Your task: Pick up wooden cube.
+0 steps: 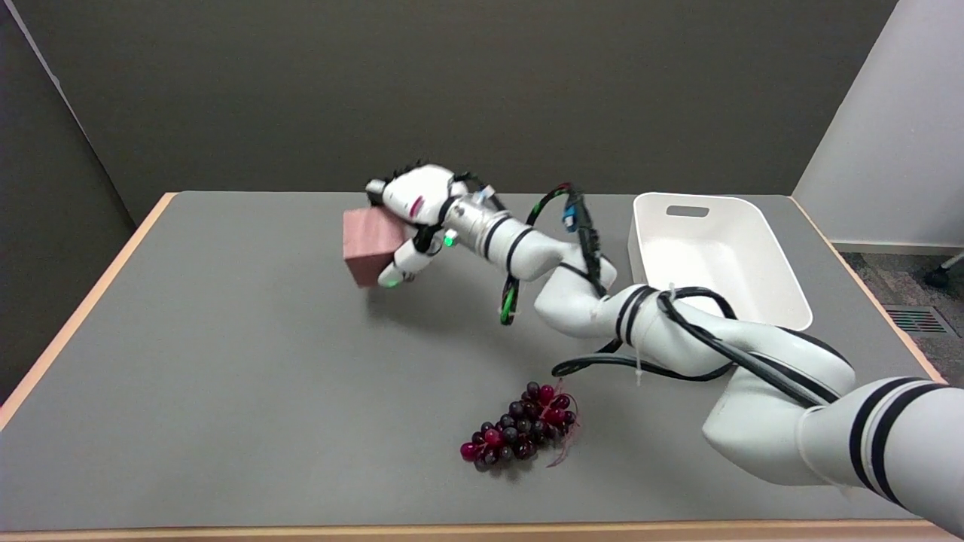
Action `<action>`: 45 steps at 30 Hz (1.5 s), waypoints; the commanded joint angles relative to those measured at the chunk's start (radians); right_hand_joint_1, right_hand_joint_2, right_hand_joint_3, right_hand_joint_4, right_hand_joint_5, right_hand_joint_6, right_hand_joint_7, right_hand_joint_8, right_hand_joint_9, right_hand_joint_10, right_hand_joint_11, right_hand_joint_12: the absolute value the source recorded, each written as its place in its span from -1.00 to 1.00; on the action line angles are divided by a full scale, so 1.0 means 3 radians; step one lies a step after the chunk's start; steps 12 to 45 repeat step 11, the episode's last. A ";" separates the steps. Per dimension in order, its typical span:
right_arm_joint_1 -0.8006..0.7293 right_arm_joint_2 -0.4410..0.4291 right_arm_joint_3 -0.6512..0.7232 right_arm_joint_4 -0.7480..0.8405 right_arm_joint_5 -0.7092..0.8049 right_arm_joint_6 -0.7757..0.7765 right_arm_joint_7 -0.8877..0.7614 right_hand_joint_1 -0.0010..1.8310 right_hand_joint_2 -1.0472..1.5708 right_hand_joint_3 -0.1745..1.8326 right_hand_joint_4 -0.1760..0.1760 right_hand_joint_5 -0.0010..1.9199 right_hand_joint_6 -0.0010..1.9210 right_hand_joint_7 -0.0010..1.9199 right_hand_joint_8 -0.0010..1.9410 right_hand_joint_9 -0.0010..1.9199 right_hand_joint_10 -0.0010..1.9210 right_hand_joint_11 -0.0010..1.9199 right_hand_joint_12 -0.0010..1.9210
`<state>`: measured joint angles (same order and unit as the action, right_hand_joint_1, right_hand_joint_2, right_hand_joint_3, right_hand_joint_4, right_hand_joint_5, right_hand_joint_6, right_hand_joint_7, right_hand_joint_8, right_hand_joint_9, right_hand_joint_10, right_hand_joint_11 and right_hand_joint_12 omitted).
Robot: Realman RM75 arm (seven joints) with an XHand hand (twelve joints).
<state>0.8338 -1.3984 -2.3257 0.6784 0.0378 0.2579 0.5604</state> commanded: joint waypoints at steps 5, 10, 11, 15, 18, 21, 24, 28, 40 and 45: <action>-0.1130 0.0806 0.2328 0.1504 0.0030 0.0009 -0.1093 0.32 0.59 -0.40 -0.93 -0.36 0.52 -0.05 0.43 -0.16 0.36 -0.30 0.72; -0.1803 0.0986 0.3009 0.1887 0.0477 0.0180 -0.1245 0.31 0.64 -0.51 -0.95 -0.37 0.52 -0.07 0.44 -0.15 0.31 -0.28 0.68; -0.1929 0.1025 0.3085 0.1951 0.0573 0.0235 -0.1309 0.31 0.64 -0.51 -0.95 -0.37 0.52 -0.07 0.44 -0.15 0.31 -0.28 0.68; -0.1929 0.1025 0.3085 0.1951 0.0573 0.0235 -0.1309 0.31 0.64 -0.51 -0.95 -0.37 0.52 -0.07 0.44 -0.15 0.31 -0.28 0.68; -0.1929 0.1025 0.3085 0.1951 0.0573 0.0235 -0.1309 0.31 0.64 -0.51 -0.95 -0.37 0.52 -0.07 0.44 -0.15 0.31 -0.28 0.68; -0.1929 0.1025 0.3085 0.1951 0.0573 0.0235 -0.1309 0.31 0.64 -0.51 -0.95 -0.37 0.52 -0.07 0.44 -0.15 0.31 -0.28 0.68; -0.1929 0.1025 0.3085 0.1951 0.0573 0.0235 -0.1309 0.31 0.64 -0.51 -0.95 -0.37 0.52 -0.07 0.44 -0.15 0.31 -0.28 0.68; -0.1929 0.1025 0.3085 0.1951 0.0573 0.0235 -0.1309 0.31 0.64 -0.51 -0.95 -0.37 0.52 -0.07 0.44 -0.15 0.31 -0.28 0.68; -0.1929 0.1025 0.3085 0.1951 0.0573 0.0235 -0.1309 0.31 0.64 -0.51 -0.95 -0.37 0.52 -0.07 0.44 -0.15 0.31 -0.28 0.68; -0.1929 0.1025 0.3085 0.1951 0.0573 0.0235 -0.1309 0.31 0.64 -0.51 -0.95 -0.37 0.52 -0.07 0.44 -0.15 0.31 -0.28 0.68</action>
